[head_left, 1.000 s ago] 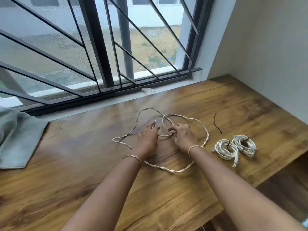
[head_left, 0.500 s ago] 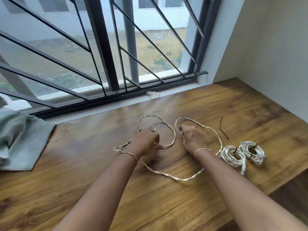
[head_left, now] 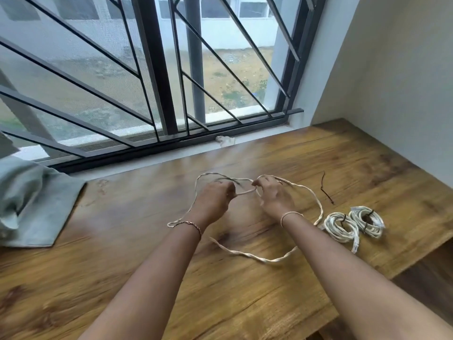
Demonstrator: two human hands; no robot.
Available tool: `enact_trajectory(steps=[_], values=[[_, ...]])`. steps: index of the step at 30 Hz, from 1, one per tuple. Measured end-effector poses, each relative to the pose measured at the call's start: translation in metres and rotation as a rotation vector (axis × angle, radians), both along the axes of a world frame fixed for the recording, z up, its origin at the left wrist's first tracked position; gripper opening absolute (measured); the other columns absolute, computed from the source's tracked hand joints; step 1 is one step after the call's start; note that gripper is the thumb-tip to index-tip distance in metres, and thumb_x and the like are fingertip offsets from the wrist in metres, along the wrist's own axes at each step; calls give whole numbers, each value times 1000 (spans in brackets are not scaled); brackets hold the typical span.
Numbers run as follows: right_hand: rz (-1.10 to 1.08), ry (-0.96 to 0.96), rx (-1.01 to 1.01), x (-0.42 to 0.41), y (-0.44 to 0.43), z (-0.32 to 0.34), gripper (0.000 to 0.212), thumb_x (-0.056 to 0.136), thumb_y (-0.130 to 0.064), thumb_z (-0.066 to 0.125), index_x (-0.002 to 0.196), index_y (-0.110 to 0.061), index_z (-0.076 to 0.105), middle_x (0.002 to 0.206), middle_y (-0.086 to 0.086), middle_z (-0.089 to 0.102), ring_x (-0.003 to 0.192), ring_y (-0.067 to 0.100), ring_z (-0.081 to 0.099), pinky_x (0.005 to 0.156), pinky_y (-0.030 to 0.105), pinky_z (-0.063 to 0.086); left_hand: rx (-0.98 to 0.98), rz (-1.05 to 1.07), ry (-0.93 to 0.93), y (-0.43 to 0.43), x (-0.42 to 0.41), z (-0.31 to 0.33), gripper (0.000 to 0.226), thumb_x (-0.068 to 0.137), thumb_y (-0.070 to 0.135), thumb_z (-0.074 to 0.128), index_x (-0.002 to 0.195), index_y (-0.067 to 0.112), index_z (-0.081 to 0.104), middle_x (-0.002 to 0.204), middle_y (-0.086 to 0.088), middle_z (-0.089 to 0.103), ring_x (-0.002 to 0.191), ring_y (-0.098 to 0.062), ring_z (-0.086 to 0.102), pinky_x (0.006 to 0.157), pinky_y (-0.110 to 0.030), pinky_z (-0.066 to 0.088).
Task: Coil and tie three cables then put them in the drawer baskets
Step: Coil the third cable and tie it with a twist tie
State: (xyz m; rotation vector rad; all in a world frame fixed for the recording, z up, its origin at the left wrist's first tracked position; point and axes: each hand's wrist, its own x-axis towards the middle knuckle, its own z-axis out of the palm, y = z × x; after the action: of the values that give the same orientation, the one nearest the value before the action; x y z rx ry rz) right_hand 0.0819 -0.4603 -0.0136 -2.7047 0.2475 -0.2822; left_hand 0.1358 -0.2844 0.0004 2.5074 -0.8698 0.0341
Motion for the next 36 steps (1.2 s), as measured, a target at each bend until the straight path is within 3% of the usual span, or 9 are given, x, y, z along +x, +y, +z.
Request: enact_trajectory(steps=[4, 8, 15, 20, 23, 26, 29, 32, 36], values=[[24, -127, 160, 6, 17, 18, 27, 92, -9, 53, 117, -15, 61, 112, 8, 60, 99, 25, 60, 87, 36, 49, -173, 129, 163, 13, 3, 18, 5, 94, 31, 55, 91, 27, 56, 97, 1, 72, 92, -22, 64, 83, -39, 50], [3, -275, 335, 15, 41, 44, 18, 95, -14, 54, 111, -11, 62, 107, 7, 63, 92, 19, 61, 81, 27, 47, -596, 113, 497, 29, -12, 52, 14, 101, 20, 43, 102, 9, 50, 88, -1, 72, 91, -20, 64, 84, -38, 48], [108, -276, 555, 31, 100, 75, 12, 96, -14, 52, 107, -13, 57, 102, 5, 66, 96, 18, 62, 86, 36, 51, -1110, -4, 894, 71, -28, 92, 30, 102, 18, 36, 111, 1, 59, 52, 5, 44, 51, -12, 41, 63, -23, 45], [250, -183, 741, 35, 153, 80, 16, 97, -10, 45, 101, -22, 54, 88, -1, 66, 83, 15, 63, 76, 33, 52, -1252, 58, 951, 100, -36, 106, 46, 99, 37, 41, 114, 1, 64, 54, 1, 24, 51, -13, 29, 57, -28, 29], [334, -106, 875, 32, 182, 81, 21, 97, -6, 43, 100, -22, 56, 76, -2, 60, 71, 15, 58, 62, 30, 51, -1304, 62, 943, 118, -41, 109, 43, 100, 37, 38, 113, 6, 65, 46, 6, 29, 43, -9, 32, 52, -28, 17], [403, 39, 1061, 26, 207, 82, 17, 99, -6, 41, 102, -12, 56, 83, 6, 62, 69, 13, 61, 58, 24, 53, -1432, 53, 945, 142, -46, 115, 36, 101, 29, 38, 109, 6, 64, 54, 7, 50, 46, -7, 47, 50, -20, 37], [426, 224, 1123, 19, 231, 81, 17, 102, -13, 37, 113, -8, 50, 85, 12, 55, 68, 16, 54, 61, 26, 57, -1587, 47, 923, 171, -48, 119, 34, 102, 21, 35, 105, 2, 63, 81, -1, 73, 66, -11, 67, 63, -23, 55], [530, 370, 1033, 12, 253, 84, 15, 103, -9, 35, 107, -12, 49, 73, 5, 46, 57, 11, 44, 51, 21, 52, -1667, 59, 877, 198, -47, 119, 35, 103, 16, 33, 113, -3, 60, 97, -7, 74, 89, -16, 71, 72, -23, 56], [673, 470, 832, 5, 277, 93, 12, 100, -13, 46, 95, -11, 56, 67, 2, 48, 52, 10, 43, 44, 19, 45, -1670, 162, 784, 231, -44, 113, 31, 101, 15, 38, 116, -3, 58, 96, -9, 74, 93, -18, 71, 75, -25, 57]])
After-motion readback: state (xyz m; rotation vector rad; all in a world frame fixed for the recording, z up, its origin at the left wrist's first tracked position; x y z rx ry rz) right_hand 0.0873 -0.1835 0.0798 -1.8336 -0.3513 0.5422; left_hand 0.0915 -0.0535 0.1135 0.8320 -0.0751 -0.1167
